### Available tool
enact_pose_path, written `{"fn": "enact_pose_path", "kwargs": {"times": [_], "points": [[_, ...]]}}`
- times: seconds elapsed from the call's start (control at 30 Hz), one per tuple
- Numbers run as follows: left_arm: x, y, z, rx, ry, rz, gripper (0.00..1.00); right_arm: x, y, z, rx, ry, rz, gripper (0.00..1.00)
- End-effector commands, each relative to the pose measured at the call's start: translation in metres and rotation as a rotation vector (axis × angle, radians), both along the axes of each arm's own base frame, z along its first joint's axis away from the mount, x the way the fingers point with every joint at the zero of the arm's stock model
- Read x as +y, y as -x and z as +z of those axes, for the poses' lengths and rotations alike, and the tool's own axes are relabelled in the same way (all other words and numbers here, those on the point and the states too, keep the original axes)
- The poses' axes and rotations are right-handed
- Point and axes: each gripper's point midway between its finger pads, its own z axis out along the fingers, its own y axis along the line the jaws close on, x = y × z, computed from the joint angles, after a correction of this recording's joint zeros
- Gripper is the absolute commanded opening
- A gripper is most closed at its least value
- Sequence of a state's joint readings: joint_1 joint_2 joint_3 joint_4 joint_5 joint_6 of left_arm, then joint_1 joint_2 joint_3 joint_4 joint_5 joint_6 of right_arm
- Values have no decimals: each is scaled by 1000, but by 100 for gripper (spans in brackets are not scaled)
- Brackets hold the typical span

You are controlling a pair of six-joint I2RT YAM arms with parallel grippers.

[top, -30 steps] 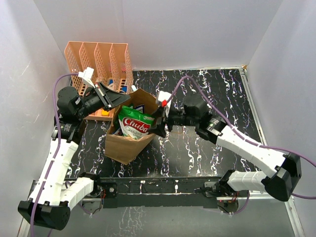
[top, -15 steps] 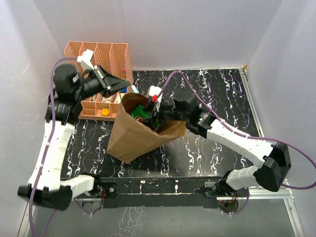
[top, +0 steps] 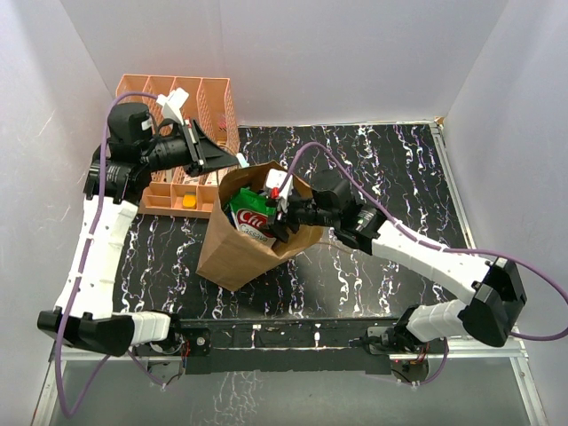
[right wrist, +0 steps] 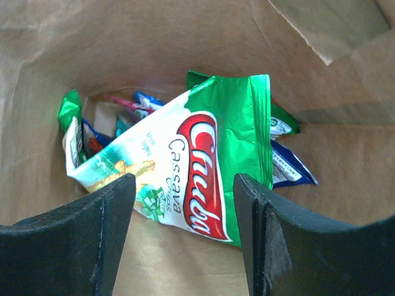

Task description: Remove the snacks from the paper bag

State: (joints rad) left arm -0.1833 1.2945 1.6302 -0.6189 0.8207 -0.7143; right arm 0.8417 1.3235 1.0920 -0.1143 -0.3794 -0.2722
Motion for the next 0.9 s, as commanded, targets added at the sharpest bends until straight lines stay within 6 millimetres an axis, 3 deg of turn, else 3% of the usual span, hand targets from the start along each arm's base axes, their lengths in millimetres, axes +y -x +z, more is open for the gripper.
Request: {"fn": "enact_pose_path", "kwargs": {"times": [0.0, 0.1, 0.23, 0.57, 0.67, 0.73, 0.87], "points": [[1, 25, 19, -74, 33, -25, 0, 3, 36, 18, -73, -45, 167, 65], [2, 19, 36, -101, 58, 11, 0, 16, 66, 3, -47, -22, 241, 64], [5, 19, 36, -98, 37, 26, 0, 44, 108, -6, -2, -42, 320, 64], [7, 47, 29, -91, -10, -46, 0, 107, 157, 10, 68, -209, 405, 63], [6, 59, 22, -63, 42, -43, 0, 103, 142, 3, 77, -198, 296, 64], [5, 68, 21, -61, 85, -40, 0, 87, 123, -3, 60, -173, 164, 64], [3, 81, 9, -15, 139, -44, 0, 48, 112, -13, 20, -102, 52, 65]]}}
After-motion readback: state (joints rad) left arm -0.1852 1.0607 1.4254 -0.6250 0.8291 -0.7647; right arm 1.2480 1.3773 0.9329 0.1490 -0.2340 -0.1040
